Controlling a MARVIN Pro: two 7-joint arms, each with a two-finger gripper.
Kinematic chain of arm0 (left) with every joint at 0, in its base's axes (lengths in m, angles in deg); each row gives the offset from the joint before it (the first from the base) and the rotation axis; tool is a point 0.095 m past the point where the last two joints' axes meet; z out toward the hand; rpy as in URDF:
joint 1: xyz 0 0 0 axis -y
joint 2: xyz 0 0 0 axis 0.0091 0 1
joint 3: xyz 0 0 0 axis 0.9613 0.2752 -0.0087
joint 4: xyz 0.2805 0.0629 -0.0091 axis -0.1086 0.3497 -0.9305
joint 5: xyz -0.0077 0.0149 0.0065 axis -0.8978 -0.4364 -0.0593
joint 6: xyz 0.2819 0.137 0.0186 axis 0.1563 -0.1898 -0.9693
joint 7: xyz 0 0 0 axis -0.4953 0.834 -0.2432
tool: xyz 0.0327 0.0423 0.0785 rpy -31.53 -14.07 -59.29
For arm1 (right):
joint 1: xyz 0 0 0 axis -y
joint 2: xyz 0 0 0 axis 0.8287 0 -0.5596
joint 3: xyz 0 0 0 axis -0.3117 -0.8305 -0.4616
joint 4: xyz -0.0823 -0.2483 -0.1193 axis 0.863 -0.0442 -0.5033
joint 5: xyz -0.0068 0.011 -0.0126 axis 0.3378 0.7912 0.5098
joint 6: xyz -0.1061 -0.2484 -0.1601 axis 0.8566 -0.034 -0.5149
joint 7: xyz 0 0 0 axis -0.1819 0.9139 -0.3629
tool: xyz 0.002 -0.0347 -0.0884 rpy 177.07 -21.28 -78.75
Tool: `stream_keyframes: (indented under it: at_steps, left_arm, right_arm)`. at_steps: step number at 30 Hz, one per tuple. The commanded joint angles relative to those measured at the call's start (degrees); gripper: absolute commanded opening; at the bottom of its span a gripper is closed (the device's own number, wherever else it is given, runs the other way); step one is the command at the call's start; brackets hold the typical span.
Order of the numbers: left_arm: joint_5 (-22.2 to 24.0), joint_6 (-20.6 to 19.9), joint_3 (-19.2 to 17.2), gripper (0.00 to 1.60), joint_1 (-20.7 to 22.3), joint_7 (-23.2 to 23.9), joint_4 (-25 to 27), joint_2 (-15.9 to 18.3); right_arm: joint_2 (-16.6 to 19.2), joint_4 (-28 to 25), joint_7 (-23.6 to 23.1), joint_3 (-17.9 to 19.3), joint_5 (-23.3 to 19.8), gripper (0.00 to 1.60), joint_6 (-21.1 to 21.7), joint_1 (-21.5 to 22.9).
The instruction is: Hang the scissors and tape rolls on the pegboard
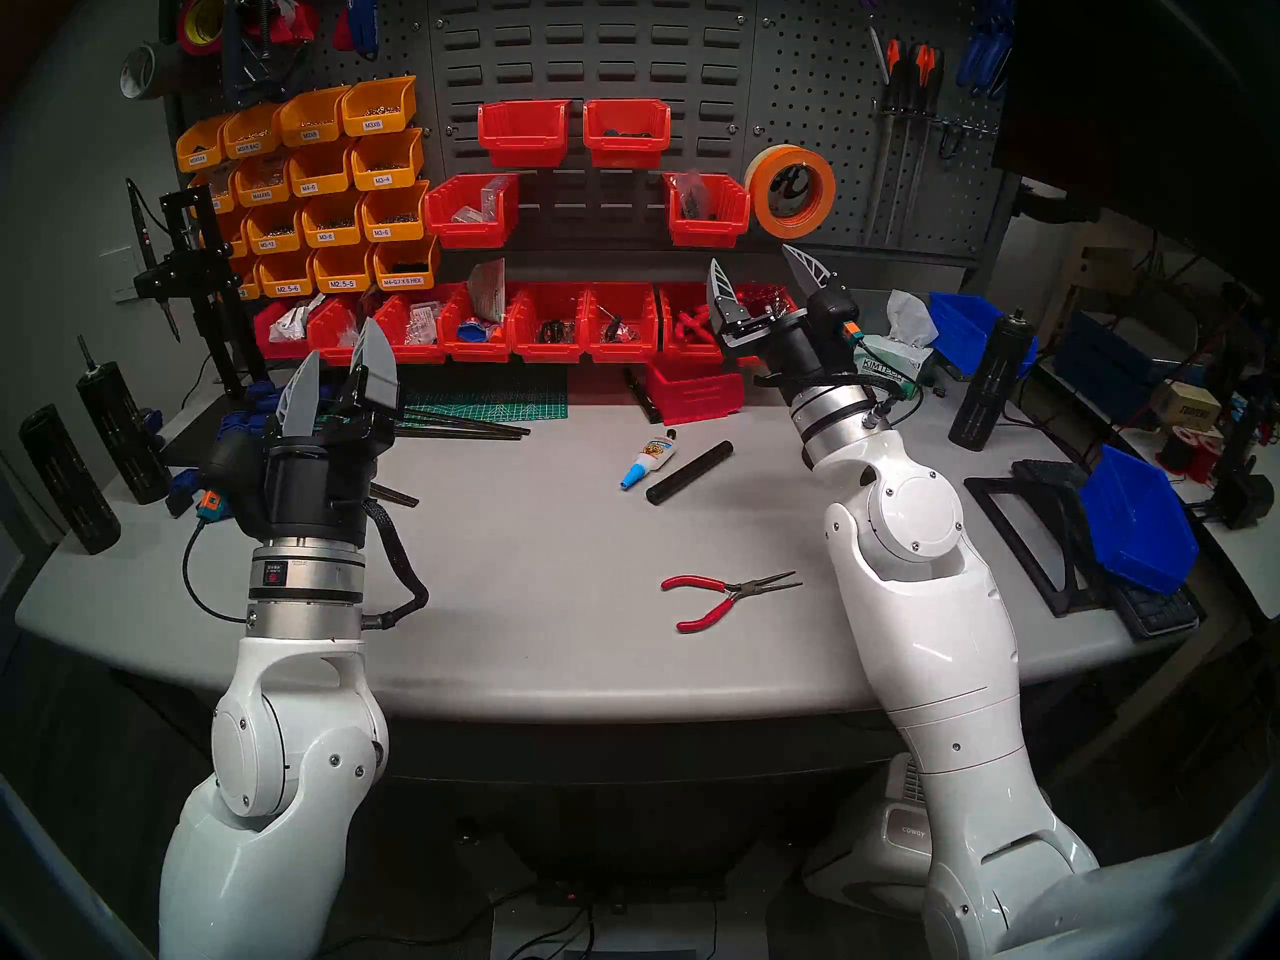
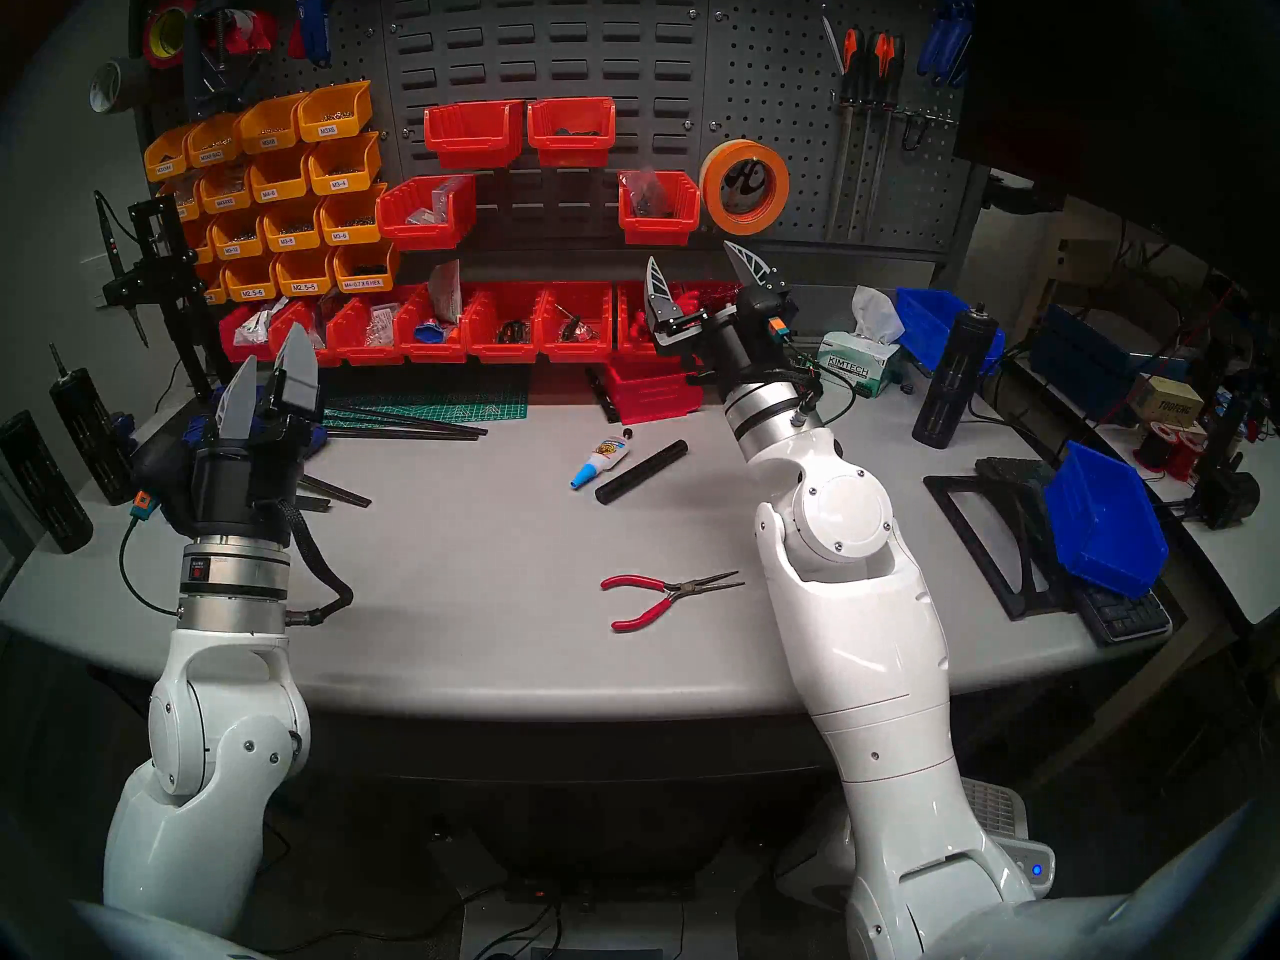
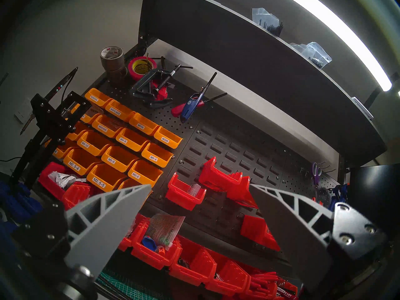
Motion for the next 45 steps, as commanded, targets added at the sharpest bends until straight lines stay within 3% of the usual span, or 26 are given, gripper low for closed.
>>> stream_keyframes:
  at_steps: [1,7,9,10,17,20,22,33,45]
  left_arm:
    - [0.0,0.5,-0.1,1.6,0.7,0.3,1.7,0.0]
    - [0.0,0.5,-0.1,1.6,0.7,0.3,1.8,-0.1]
    - [0.0,0.5,-0.1,1.6,0.7,0.3,1.8,-0.1]
    - [0.0,0.5,-0.1,1.6,0.7,0.3,1.8,-0.1]
    - [0.0,0.6,-0.1,1.6,0.6,0.3,1.9,-0.1]
    - [0.0,0.6,-0.1,1.6,0.6,0.2,2.0,-0.1]
    - [0.0,0.6,-0.1,1.6,0.6,0.2,2.0,-0.1]
    - [0.1,0.6,-0.1,1.6,0.5,0.2,2.2,-0.1]
    - [0.1,0.6,-0.2,1.6,0.5,0.2,2.2,-0.1]
  right_arm:
    - [-0.9,-6.8,2.3,0.2,0.8,1.6,-1.5,-6.7]
    - [-0.8,-9.4,4.6,-0.4,1.6,1.6,-0.3,-10.7]
    - [-0.8,-12.7,5.5,0.0,2.2,1.6,0.6,-14.2]
    - [-0.9,-11.3,5.6,-0.2,2.3,1.6,0.1,-13.4]
    - [-1.3,-15.4,7.9,-0.2,3.5,1.6,1.9,-18.1]
    - [-1.1,-19.8,9.2,-0.1,4.3,1.6,5.3,-21.0]
    - [-1.5,-18.4,9.3,-0.4,4.4,1.6,4.9,-20.3]
    - [-1.8,-25.7,11.3,-1.3,4.8,1.6,15.1,-23.8]
    - [-1.9,-26.9,11.9,-1.5,5.0,1.6,18.2,-23.9]
